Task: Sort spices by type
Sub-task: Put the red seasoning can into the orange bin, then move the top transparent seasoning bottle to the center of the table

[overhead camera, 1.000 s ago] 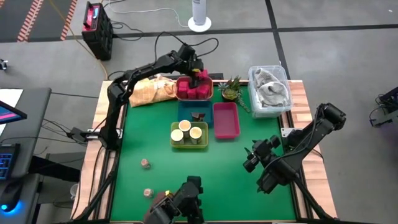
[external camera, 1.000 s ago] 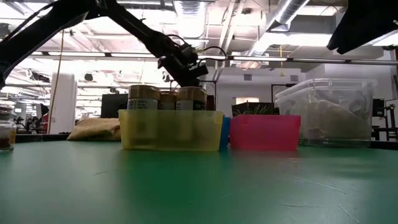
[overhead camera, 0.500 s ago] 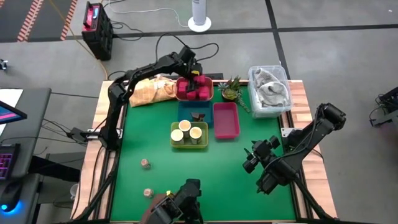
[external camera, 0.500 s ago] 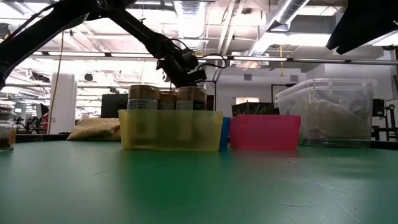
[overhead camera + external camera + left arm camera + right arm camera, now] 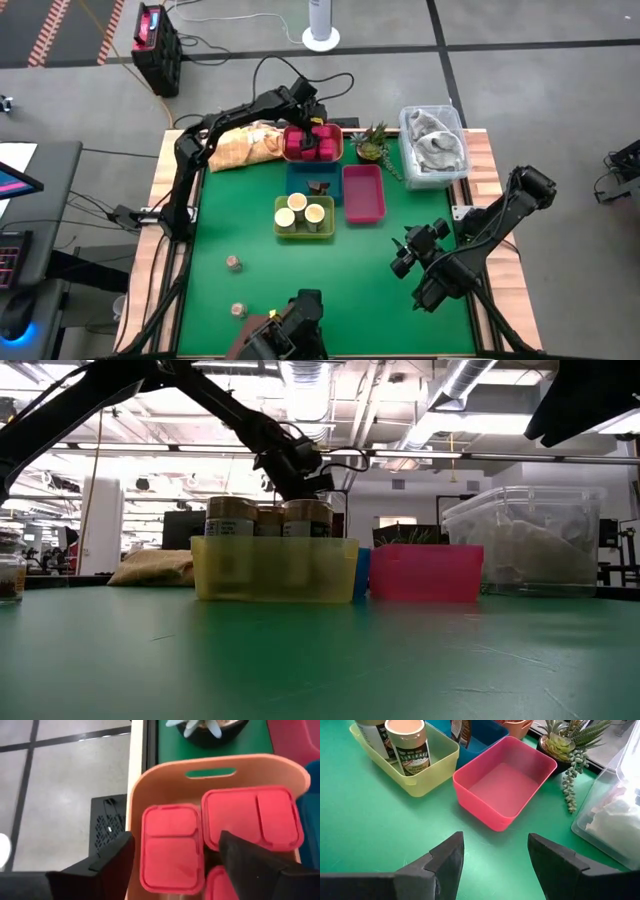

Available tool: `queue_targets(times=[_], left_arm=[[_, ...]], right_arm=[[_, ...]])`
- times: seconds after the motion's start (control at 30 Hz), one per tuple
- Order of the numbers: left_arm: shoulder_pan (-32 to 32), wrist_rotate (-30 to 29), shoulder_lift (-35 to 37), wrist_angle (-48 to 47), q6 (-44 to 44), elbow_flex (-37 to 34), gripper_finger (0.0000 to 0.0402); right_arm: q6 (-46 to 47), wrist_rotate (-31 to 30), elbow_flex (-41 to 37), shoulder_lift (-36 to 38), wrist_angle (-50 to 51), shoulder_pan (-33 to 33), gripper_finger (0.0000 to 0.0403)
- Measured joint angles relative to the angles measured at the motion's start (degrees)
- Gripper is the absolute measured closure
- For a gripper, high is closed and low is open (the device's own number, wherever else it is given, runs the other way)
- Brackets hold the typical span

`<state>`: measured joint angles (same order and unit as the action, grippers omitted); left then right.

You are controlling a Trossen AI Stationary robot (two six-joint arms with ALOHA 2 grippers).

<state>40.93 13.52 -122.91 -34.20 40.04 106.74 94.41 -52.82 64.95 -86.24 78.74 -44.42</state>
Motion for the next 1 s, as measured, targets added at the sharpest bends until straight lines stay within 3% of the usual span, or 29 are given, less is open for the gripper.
queue_targets(times=[0.2,0.4,0.53,0.77,1.0], left_arm=[[-0.2,-0.1,0.0,-0.7,-1.2,3.0,0.0124],[-2.1,2.0,0.0,-7.6,-1.1,9.3,0.0124],[-7.1,2.2,0.0,-15.1,0.7,12.8,0.0126],[-17.2,2.6,1.8,-18.7,0.5,13.2,0.0140],[-23.6,1.0,7.7,-21.8,-4.8,11.0,0.0159]], right_arm=[[0.0,0.0,0.0,0.0,0.0,0.0,0.0154],[-0.3,0.0,0.0,0.0,0.0,0.0,0.0154],[-1.5,0.0,0.0,0.0,0.1,0.0,0.0154],[-3.3,-1.6,-1.2,0.0,-0.3,-1.2,0.0155],[5.5,-3.0,-10.1,0.0,-0.5,-5.3,0.0179]])
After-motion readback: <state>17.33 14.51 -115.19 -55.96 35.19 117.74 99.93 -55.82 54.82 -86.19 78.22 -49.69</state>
